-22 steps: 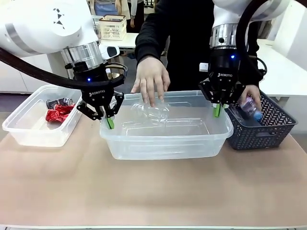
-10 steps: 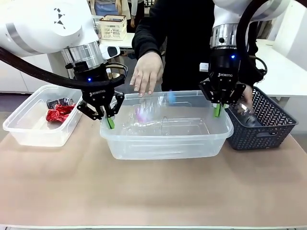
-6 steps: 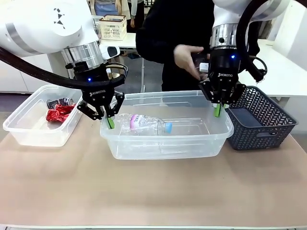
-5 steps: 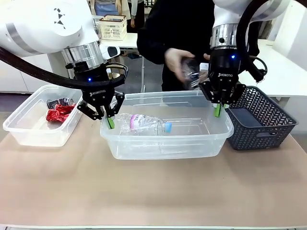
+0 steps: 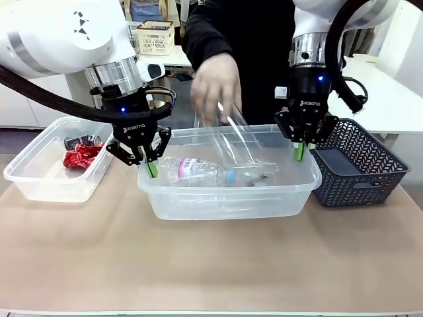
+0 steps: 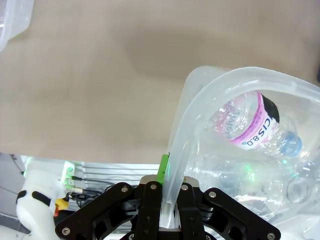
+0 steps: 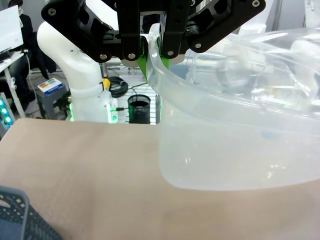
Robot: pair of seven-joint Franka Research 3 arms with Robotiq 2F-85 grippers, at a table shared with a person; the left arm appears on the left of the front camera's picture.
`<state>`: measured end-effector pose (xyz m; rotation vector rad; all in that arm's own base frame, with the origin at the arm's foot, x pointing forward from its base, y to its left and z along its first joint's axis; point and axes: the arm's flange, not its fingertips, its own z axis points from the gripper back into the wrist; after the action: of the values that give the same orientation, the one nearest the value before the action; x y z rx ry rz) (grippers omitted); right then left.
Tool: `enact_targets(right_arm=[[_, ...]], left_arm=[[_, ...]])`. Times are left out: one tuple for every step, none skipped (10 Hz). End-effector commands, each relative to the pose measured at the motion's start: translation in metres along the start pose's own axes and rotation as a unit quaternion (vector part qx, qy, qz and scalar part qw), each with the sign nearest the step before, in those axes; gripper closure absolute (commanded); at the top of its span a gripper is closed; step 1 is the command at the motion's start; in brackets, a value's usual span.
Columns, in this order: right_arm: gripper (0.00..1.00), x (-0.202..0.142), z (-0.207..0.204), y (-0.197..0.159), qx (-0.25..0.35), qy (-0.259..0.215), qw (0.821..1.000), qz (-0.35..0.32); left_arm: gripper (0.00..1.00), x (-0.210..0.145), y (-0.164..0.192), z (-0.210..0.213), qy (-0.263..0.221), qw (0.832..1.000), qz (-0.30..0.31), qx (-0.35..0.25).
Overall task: Sort the waste into each basket.
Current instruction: Offer the picked Organizing box to the human.
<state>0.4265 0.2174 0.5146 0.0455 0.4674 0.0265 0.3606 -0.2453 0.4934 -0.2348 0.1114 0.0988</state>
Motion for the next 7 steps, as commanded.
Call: enact_targets(right_arm=[[0.94,-0.0029,0.0033,0.0016,-0.002,0.004,1.0,0.008],[0.94,-0.0029,0.0033,0.0016,-0.002,0.004,1.0,0.008],[0.94,-0.0029,0.0033,0.0016,-0.002,0.004,1.0,0.008],[0.94,-0.0029,0.0033,0.0016,-0.002,0.004,1.0,0.008],[0.94,-0.0029,0.0033,0.0016,-0.002,0.004,1.0,0.008],[0.94,-0.0029,0.0033,0.0016,-0.002,0.004,1.0,0.008],[0.94,-0.0029,0.0033,0.0016,-0.002,0.004,1.0,0.008]], left_arm=[[0.96,0.0036,0.0007,0.005,-0.009,1.0,0.016,-0.004],[0.96,0.0036,0.0007,0.005,-0.009,1.0,0.016,-0.004],[0.96,0.0036,0.0007,0.005,-0.009,1.0,0.016,-0.004],[0.96,0.0036,0.0007,0.005,-0.009,1.0,0.016,-0.004],[0.96,0.0036,0.0007,0.005,-0.009,1.0,0.016,-0.004],[0.96,0.0036,0.0007,0.005,-0.009,1.0,0.016,-0.004],[0.96,0.0036,0.0007,0.005,-0.009,1.0,0.016,-0.004]])
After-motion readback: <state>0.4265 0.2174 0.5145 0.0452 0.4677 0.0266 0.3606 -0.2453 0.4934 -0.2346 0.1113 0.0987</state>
